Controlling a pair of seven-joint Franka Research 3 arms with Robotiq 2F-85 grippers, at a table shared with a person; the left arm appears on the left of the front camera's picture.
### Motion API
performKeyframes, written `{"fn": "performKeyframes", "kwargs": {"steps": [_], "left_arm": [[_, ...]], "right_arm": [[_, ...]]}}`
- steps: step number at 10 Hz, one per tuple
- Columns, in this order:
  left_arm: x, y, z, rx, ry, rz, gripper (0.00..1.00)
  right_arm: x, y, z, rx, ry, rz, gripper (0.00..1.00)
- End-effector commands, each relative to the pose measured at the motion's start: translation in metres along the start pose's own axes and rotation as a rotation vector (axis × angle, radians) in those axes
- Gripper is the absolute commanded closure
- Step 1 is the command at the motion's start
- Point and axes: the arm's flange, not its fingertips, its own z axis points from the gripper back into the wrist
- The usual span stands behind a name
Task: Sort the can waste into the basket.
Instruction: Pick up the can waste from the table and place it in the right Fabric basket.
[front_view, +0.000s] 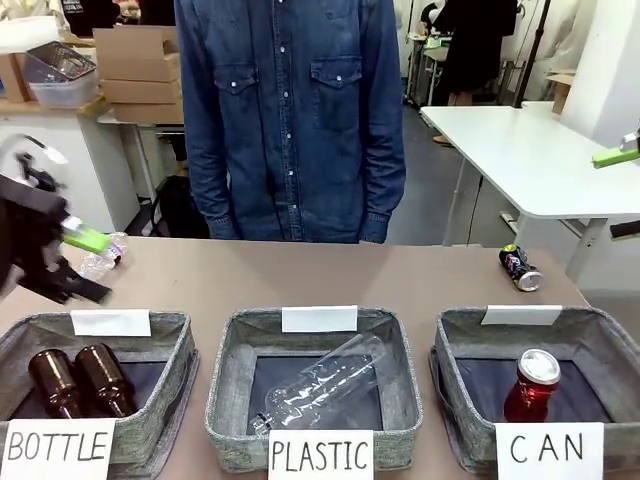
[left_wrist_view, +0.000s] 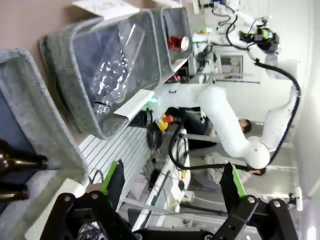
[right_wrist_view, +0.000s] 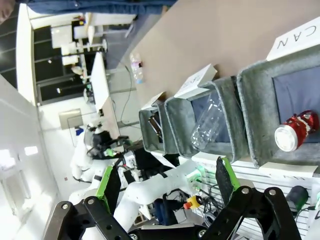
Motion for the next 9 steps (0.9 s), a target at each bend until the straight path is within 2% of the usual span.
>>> {"fn": "performKeyframes", "kwargs": {"steps": [1, 2, 9], "left_arm": [[0.016, 0.016, 0.024, 0.011, 0.014, 0.073, 0.0], [0.0, 0.0, 0.0, 0.0, 0.0, 0.0, 0.0], [0.0, 0.0, 0.0, 0.0, 0.0, 0.0, 0.0]], "right_arm": [[0.001, -0.002, 0.001, 0.011, 0.003, 0.02, 0.0], [0.001, -0.002, 0.001, 0.011, 0.003, 0.02, 0.0], [0.0, 0.0, 0.0, 0.0, 0.0, 0.0, 0.0]]}}
